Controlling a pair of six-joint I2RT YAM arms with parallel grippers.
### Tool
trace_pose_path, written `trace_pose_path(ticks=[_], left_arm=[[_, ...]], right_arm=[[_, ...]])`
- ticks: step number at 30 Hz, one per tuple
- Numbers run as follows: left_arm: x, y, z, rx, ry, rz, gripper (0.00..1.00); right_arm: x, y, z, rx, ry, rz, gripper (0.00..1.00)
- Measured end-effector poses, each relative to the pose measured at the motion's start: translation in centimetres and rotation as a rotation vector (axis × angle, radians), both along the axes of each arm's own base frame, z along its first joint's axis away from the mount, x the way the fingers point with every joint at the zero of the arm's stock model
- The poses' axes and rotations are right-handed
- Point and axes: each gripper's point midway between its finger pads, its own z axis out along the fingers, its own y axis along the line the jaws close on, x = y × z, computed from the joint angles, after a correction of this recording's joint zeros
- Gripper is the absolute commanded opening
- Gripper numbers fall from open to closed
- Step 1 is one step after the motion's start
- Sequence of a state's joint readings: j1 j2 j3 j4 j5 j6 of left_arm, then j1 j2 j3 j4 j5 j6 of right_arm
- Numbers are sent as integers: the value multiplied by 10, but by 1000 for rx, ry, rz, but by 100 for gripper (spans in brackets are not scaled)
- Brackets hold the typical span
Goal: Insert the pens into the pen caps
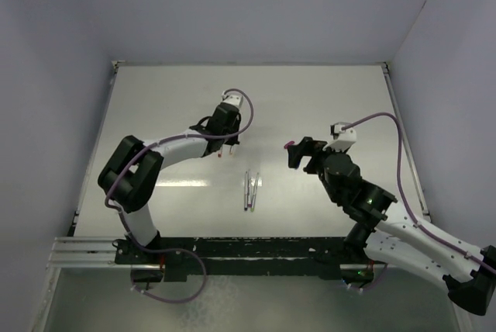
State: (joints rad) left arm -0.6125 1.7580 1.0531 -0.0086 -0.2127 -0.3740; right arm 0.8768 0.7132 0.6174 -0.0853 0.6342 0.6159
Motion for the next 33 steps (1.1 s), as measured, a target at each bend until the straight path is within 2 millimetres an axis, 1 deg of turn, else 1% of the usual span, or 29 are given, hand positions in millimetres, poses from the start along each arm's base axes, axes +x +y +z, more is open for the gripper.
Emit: trace_pose_path(ticks=[5,13,18,25,30,33], left_arm=[[5,0,-8,22,28,9,0],[13,12,-21,85,69,67,0],[15,16,-29,110,95,101,1],[13,18,-44,134,140,126,11],[14,16,-44,125,148,137,20],[12,17,-45,126,157,139,23]], right_arm=[[-1,-1,-4,1,13,-7,100],[0,1,-10,-2,34,-12,100],[1,2,-14,-6,43,-13,100],[1,2,-14,-7,45,-14,100],[1,2,-14,-7,44,-14,100],[1,2,-14,-7,45,-14,100]])
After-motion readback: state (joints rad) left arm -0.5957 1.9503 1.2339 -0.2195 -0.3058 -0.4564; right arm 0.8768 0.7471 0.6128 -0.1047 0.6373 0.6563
